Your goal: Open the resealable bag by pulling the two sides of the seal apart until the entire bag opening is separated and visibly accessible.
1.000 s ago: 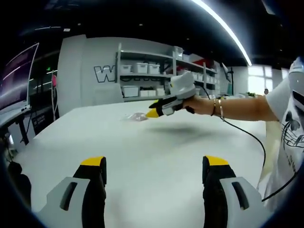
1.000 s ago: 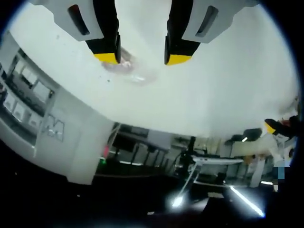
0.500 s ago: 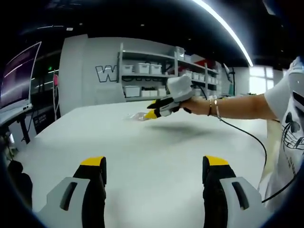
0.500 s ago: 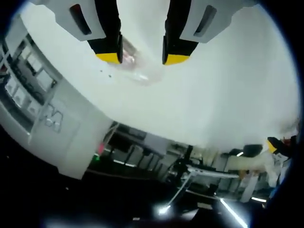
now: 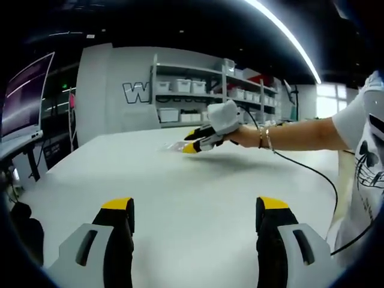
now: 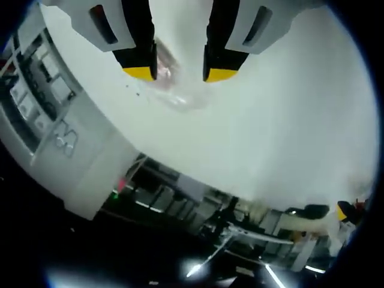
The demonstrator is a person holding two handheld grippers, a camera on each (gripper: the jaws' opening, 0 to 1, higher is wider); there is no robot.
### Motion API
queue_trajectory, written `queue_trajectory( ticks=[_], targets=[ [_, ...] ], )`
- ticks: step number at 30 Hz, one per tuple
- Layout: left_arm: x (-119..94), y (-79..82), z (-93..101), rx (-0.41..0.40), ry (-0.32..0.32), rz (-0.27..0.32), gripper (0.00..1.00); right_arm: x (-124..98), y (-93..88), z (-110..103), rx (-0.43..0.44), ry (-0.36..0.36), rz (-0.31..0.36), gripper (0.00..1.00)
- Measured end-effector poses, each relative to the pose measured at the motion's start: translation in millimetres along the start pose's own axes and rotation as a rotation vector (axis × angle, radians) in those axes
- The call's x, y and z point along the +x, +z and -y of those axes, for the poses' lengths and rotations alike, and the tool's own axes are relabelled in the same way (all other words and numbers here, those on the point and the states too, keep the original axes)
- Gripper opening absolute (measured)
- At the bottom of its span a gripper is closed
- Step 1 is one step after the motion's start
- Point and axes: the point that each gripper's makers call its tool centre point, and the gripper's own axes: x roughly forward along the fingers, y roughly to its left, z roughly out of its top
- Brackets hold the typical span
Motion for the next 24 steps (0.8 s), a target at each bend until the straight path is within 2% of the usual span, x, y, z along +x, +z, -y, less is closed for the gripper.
queue_trajectory(
  ticks=[6, 16, 20, 24],
  targets=[
    [-2, -0.8, -3.3, -0.002, 0.007, 0.001, 0.82, 3, 3.4, 1, -0.109, -0.005, 0.003, 0.27],
    [-2, -1.8, -3.0, -0.003, 0.006, 0.002, 0.82, 12, -4.8, -3, -0.167, 0.003, -0.023, 0.27],
    [-2, -4.2, -3.7, -0.004, 0.008, -0.004, 0.82, 13, -5.3, -2, -0.162, -0.001, -0.025, 0.26],
    [-1, -4.7, -5.2, -0.008, 0.011, -0.002, 0.82, 16, -3.7, -4, -0.196, -0.002, -0.025, 0.26]
  ],
)
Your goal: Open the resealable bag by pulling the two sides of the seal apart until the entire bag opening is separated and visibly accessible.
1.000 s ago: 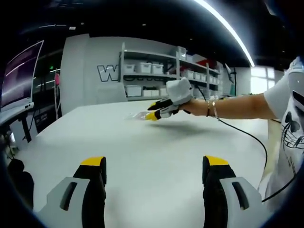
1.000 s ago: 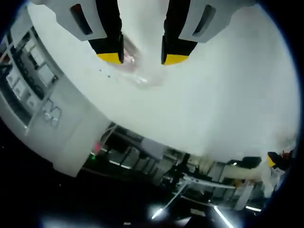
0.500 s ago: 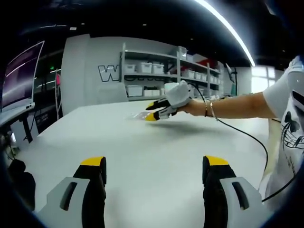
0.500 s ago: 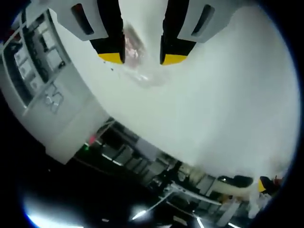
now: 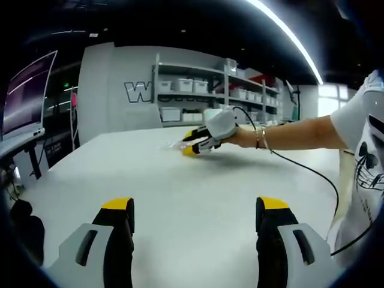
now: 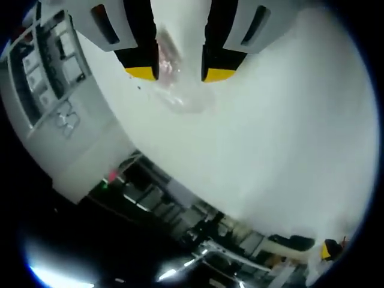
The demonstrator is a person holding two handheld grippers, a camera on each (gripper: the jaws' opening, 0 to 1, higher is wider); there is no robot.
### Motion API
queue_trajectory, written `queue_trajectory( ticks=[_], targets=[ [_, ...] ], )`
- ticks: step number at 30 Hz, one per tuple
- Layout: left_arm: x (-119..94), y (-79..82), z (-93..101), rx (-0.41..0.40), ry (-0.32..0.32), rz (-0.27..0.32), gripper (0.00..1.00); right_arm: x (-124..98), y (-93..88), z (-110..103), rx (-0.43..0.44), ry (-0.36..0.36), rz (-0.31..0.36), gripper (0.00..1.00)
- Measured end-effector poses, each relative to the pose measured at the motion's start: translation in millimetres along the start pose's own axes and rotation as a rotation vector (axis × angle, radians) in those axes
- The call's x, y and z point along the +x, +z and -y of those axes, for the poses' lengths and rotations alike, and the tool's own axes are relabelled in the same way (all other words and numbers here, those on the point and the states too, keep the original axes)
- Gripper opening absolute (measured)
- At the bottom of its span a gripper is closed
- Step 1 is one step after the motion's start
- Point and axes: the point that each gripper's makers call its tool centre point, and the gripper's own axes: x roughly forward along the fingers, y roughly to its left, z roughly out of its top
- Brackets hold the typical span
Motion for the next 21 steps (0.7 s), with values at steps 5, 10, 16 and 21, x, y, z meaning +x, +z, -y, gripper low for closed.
queue_trajectory(
  ticks=[5, 10, 16, 21],
  targets=[
    [2, -1.4, -0.7, -0.004, -0.002, -0.002, 0.82, 4, 0.9, -1, -0.045, -0.005, -0.003, 0.24],
    [3, -2.6, -3.2, -0.009, -0.001, -0.002, 0.82, 7, 2.1, 0, -0.062, -0.013, -0.004, 0.24],
    [4, -2.9, -4.6, -0.013, -0.003, -0.002, 0.82, 12, 3.5, 1, -0.118, -0.025, -0.012, 0.22],
    [4, -1.1, -6.8, -0.015, -0.001, 0.003, 0.82, 17, 5.1, 4, -0.115, -0.029, -0.014, 0.20]
  ],
)
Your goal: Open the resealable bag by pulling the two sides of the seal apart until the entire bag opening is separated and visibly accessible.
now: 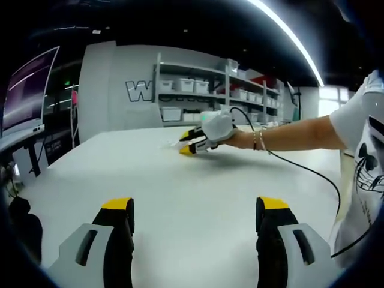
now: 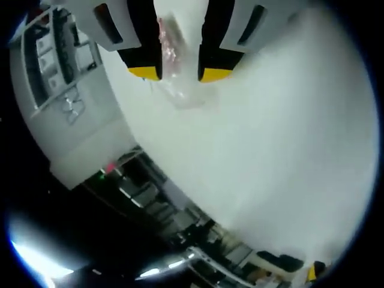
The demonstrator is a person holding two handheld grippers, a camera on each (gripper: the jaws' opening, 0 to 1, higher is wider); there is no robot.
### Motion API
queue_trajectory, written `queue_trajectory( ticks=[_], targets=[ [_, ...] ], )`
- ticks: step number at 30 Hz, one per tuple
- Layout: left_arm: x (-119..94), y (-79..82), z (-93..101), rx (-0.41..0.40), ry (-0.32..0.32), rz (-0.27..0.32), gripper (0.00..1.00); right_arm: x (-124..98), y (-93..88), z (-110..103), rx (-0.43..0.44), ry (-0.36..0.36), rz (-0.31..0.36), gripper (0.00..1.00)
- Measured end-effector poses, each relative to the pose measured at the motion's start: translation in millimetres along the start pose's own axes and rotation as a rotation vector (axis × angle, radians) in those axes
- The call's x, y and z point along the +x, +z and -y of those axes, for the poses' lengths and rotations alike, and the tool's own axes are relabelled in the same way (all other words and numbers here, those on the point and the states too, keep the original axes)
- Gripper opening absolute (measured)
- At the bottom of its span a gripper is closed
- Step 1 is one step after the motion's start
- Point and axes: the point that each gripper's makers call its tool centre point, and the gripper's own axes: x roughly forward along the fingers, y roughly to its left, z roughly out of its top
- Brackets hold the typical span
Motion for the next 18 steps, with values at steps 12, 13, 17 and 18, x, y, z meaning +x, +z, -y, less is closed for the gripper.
queue_trajectory(
  ticks=[12, 13, 17, 18],
  targets=[
    [-1.9, 0.3, -2.9, -0.007, 0.003, 0.002, 0.82, 4.8, 3.2, -8.4, 0.054, 0.025, -0.002, 0.02],
    [-2.3, 0.2, -3.1, -0.007, 0.003, 0.002, 0.82, 5.2, 2.6, -9.1, 0.072, 0.031, -0.005, 0.00],
    [-4.2, 0.8, -3.5, -0.006, 0.004, 0.003, 0.82, 4.3, 1.7, -9.6, 0.110, 0.033, -0.009, 0.00],
    [-5.0, 1.2, -3.8, -0.006, 0.005, 0.004, 0.82, 3.4, 1.2, -9.6, 0.121, 0.031, -0.012, 0.00]
  ],
)
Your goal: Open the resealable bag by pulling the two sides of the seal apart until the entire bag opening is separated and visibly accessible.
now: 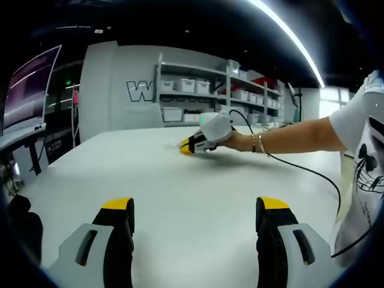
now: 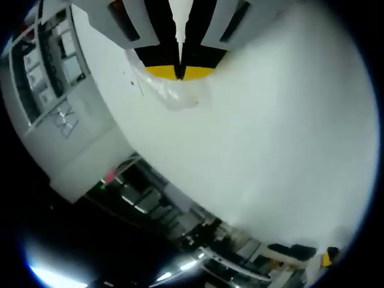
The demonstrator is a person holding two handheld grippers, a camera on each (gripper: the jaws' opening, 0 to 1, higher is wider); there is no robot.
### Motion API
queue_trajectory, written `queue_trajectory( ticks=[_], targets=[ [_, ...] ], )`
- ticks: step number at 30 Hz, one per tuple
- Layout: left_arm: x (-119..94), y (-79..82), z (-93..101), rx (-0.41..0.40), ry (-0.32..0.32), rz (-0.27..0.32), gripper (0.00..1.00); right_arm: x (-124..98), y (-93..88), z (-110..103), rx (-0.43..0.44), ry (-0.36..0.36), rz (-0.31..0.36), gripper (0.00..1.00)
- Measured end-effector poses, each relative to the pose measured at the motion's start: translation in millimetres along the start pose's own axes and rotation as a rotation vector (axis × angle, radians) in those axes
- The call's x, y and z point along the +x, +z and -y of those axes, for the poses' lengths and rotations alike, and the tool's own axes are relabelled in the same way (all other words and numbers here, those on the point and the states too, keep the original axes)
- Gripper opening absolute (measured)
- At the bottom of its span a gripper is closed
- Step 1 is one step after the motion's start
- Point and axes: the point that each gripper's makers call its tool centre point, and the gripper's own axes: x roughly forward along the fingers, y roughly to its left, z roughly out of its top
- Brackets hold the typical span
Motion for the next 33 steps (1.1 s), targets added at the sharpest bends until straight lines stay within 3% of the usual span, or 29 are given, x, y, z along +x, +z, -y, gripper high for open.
queue_trajectory(
  ticks=[6, 14, 21, 26, 33],
  targets=[
    [-3, 0.7, -0.9, 0.000, 0.003, 0.003, 0.82, -9, 0.9, 14, 0.155, -0.048, 0.034, 0.00],
    [-5, 1.2, 0.8, 0.003, 0.000, 0.005, 0.82, -29, -1.0, 41, 0.235, -0.120, 0.059, 0.00],
    [-4, 4.1, 4.9, 0.010, -0.008, 0.010, 0.82, -33, -3.3, 44, 0.258, -0.130, 0.064, 0.00],
    [-5, 4.7, 5.4, 0.015, -0.002, 0.006, 0.82, -38, 0.6, 51, 0.330, -0.150, 0.100, 0.00],
    [-1, 1.5, 7.2, 0.010, -0.010, 0.005, 0.82, -48, 4.0, 71, 0.494, -0.190, 0.161, 0.00]
  ],
)
